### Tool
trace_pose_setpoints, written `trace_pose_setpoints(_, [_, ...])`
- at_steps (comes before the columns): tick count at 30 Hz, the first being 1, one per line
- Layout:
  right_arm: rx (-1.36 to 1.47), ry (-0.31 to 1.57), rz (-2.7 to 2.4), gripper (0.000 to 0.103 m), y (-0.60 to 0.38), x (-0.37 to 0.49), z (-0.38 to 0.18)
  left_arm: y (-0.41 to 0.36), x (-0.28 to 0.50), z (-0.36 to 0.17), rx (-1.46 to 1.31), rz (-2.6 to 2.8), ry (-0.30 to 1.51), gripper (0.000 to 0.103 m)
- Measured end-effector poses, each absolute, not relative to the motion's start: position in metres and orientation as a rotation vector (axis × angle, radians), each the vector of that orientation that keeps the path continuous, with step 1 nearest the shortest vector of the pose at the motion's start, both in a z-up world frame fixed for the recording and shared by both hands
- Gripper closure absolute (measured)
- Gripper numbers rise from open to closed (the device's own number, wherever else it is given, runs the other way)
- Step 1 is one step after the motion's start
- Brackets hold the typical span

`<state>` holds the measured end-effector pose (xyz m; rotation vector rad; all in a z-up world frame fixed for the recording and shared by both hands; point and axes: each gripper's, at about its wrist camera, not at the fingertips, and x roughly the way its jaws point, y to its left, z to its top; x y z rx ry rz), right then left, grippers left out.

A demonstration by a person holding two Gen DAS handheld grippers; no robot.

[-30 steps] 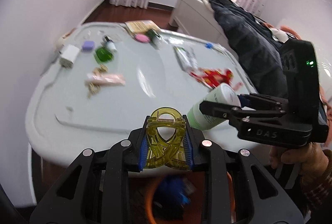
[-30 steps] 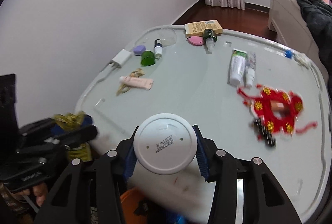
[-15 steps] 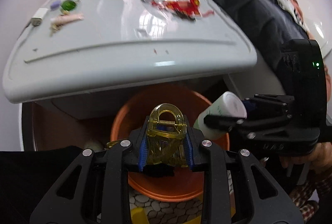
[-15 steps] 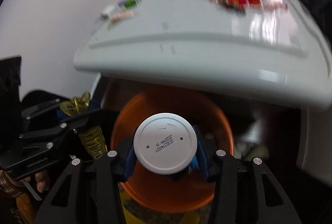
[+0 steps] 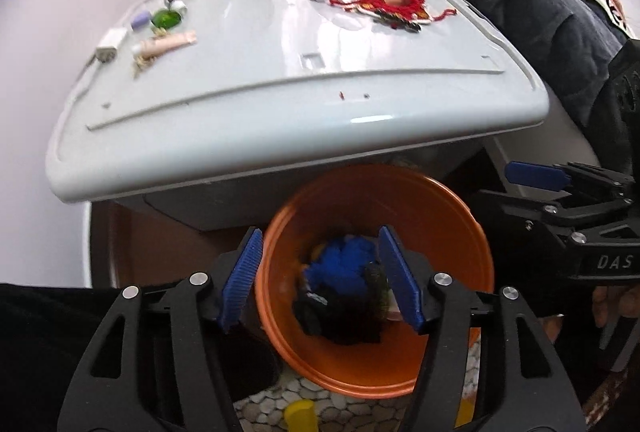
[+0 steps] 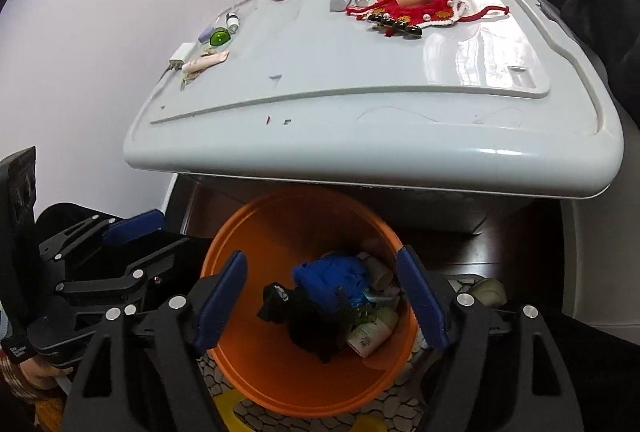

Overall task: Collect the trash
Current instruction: 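Carry both tools to the orange bin and open them to drop clip and bottle, then close the right tool on the red knitted ornament with gold decorations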

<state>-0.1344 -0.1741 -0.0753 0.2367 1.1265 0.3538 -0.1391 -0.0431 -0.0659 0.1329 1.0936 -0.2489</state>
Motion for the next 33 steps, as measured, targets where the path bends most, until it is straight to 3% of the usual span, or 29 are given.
trace_pose_setpoints(21, [0.179,1.051,0.347,0.021,-0.184,-0.104,-0.038,-0.046,-0.072,-0.024,0.108,-0.2,0.973,0.043])
trace_pose_setpoints(23, [0.155,0.995,0.324,0.018,-0.195,-0.087,-0.016,-0.046,-0.058,-0.015,0.096,-0.201,0.946,0.043])
trace_pose_setpoints(25, [0.124,0.957,0.297,0.008,-0.203,-0.069,-0.002,-0.048,-0.042,-0.006,0.077,-0.205,0.915,0.042])
trace_pose_setpoints(30, [0.014,0.935,0.227,0.008,-0.221,0.005,0.004,-0.048,-0.017,-0.003,0.044,-0.19,0.848,0.039])
trace_pose_setpoints(33, [-0.04,0.98,0.205,0.007,-0.221,0.048,-0.018,-0.045,-0.004,-0.013,-0.028,-0.201,0.907,0.039])
